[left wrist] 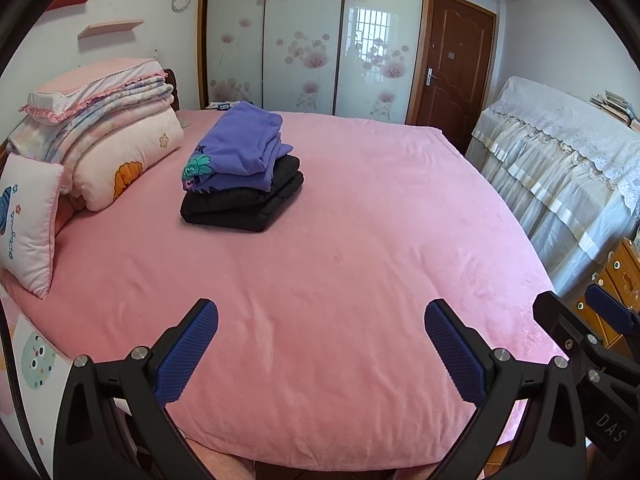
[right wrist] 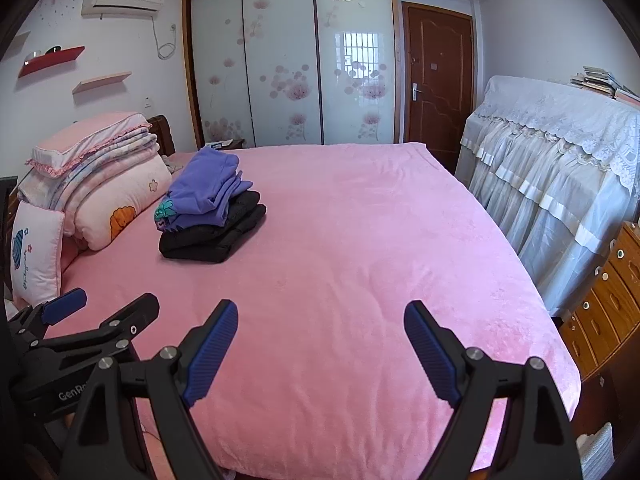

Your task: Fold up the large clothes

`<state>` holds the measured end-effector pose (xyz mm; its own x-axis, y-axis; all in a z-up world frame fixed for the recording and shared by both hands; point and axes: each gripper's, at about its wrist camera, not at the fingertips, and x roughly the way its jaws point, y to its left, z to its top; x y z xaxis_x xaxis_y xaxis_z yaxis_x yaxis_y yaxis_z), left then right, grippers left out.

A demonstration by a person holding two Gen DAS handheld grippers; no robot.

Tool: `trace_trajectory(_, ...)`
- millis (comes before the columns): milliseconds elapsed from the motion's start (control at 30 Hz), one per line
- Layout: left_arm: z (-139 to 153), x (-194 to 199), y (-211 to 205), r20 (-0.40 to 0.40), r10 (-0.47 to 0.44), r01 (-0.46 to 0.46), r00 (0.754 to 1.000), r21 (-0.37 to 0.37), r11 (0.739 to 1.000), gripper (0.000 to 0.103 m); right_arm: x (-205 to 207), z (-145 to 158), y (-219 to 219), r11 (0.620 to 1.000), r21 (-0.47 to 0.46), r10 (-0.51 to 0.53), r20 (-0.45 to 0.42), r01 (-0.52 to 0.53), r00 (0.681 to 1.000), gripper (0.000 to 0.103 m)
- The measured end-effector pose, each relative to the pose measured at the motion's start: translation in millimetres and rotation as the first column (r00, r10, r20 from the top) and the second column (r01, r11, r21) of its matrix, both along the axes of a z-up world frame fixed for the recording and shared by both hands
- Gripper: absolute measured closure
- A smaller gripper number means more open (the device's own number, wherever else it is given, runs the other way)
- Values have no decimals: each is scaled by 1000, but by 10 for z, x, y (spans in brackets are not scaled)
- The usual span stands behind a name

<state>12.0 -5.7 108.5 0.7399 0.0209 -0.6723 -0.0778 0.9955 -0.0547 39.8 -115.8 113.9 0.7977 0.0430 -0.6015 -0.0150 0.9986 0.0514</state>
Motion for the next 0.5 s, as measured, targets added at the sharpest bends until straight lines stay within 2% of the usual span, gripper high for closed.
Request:
trace_trajectory(200, 34, 1, -51, 20, 8, -9, 1000, 54, 999, 1, 22, -28, 15, 1000, 6, 13, -12, -13, 1000, 17)
trace_trajectory(500, 52, 9, -81, 18, 2, -3, 1000, 43, 999, 1, 24, -24, -2, 1000, 13, 13, -4, -13, 1000, 17)
